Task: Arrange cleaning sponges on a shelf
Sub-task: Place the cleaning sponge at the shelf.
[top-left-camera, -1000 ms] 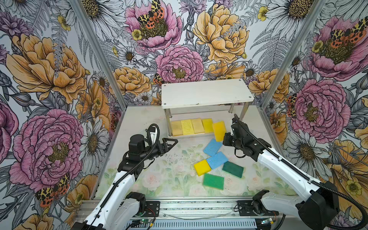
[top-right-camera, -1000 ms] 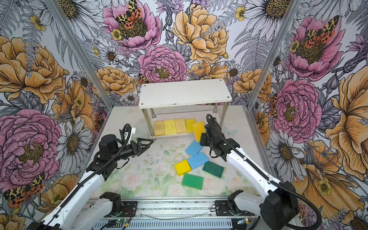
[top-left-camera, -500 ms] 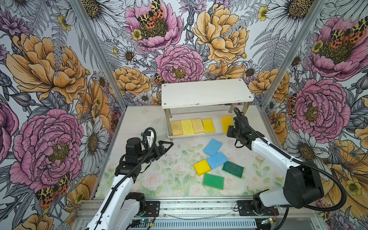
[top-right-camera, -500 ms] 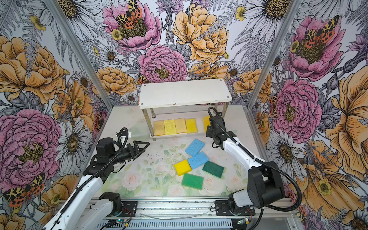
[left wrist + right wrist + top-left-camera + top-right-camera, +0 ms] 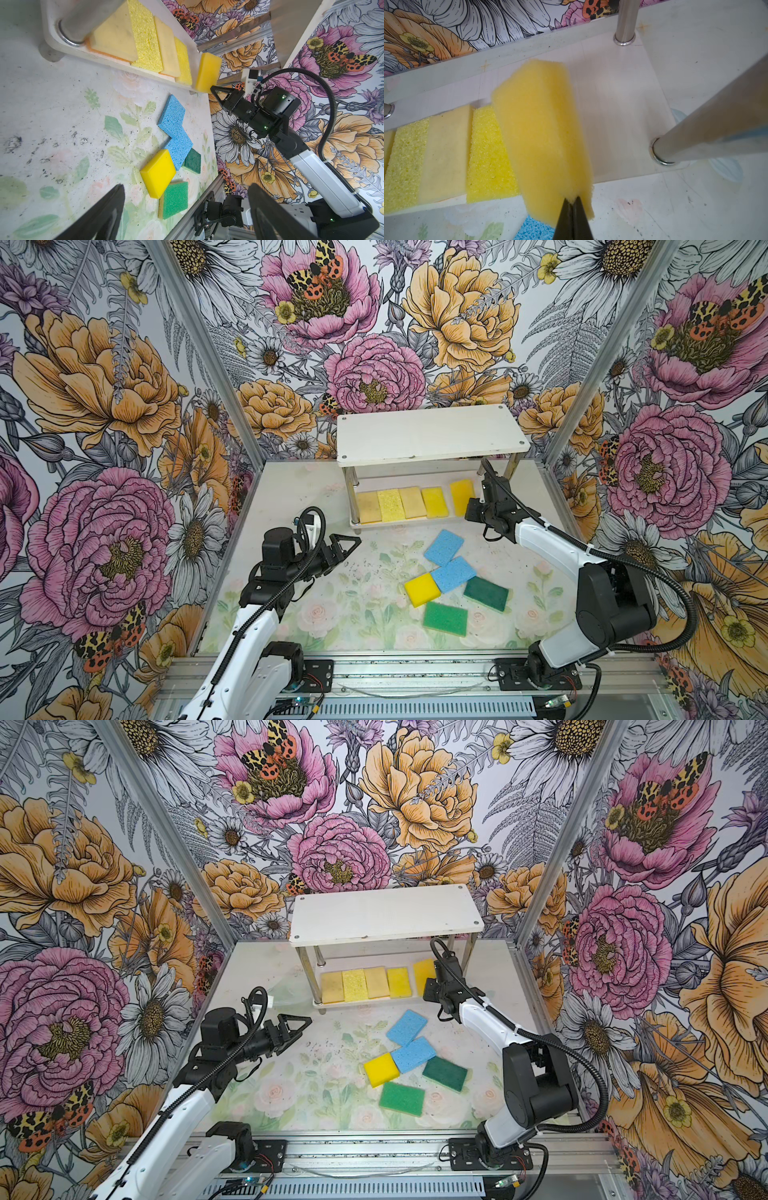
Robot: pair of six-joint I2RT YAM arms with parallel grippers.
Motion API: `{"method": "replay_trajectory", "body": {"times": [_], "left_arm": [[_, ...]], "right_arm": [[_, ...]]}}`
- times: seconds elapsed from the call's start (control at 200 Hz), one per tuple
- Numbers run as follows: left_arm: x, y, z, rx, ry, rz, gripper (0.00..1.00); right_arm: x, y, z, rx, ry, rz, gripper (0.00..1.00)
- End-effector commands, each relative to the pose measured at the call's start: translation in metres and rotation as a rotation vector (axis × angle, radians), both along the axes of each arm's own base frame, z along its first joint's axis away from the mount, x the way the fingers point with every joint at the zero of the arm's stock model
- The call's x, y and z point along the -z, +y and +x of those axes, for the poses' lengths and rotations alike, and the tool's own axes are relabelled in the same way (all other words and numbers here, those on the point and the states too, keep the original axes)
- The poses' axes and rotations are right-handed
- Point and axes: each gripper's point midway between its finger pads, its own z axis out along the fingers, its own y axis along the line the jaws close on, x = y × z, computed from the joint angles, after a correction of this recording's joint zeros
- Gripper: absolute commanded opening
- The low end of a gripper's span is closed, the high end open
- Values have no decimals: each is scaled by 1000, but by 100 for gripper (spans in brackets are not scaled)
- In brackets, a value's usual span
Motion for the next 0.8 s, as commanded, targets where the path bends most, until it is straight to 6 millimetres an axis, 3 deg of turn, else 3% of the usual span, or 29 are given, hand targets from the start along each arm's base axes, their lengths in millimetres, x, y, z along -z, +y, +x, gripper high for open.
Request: {"method": "replay_trajectory", "body": {"times": [0.0,0.605,0.795], "left_arm": [[7,2,-1,5,6,9,93],[6,2,-1,6,14,8,93],[6,2,0,4,15,11,93]], "right_arm": [[-13,8,12,-12,-33,54,0],[1,10,24,-24,2,65,0],[4,8,24,-28,6,60,12]]}}
